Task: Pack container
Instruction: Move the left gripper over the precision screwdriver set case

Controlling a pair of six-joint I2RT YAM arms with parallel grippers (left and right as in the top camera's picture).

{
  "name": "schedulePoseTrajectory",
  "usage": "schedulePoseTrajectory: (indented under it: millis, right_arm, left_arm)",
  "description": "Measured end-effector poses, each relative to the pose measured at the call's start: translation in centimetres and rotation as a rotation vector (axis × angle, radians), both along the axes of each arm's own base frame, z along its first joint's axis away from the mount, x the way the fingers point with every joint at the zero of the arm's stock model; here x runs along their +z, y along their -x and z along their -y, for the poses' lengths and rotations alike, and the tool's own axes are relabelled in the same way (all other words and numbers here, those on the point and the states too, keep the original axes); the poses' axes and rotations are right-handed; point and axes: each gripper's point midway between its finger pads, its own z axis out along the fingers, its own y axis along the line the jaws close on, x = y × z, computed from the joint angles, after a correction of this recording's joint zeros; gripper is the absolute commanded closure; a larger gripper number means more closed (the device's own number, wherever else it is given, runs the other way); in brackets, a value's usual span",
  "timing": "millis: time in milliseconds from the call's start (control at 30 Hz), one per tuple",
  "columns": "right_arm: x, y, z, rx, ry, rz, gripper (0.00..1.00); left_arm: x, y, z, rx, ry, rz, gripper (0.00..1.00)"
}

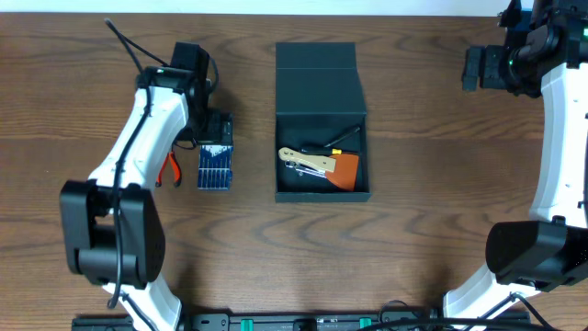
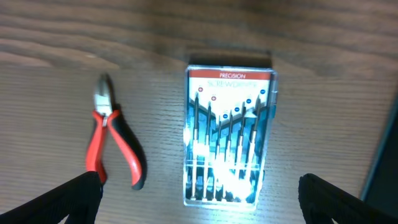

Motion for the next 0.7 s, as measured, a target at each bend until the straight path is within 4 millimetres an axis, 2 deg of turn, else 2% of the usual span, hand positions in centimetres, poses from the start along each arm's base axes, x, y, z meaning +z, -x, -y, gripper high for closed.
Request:
schedulePoseTrajectory:
  millis: [400, 700]
  right_arm:
    - [0.0, 0.0, 0.0, 0.000, 0.000, 0.001, 0.01]
    - [0.0, 0.0, 0.0, 0.000, 0.000, 0.000, 0.01]
  left_arm:
    - [-3.0, 0.5, 0.9, -0.031, 0.042, -0.089, 0.02]
    - [-3.9, 0.5, 1.2, -0.040, 0.056, -0.109, 0.01]
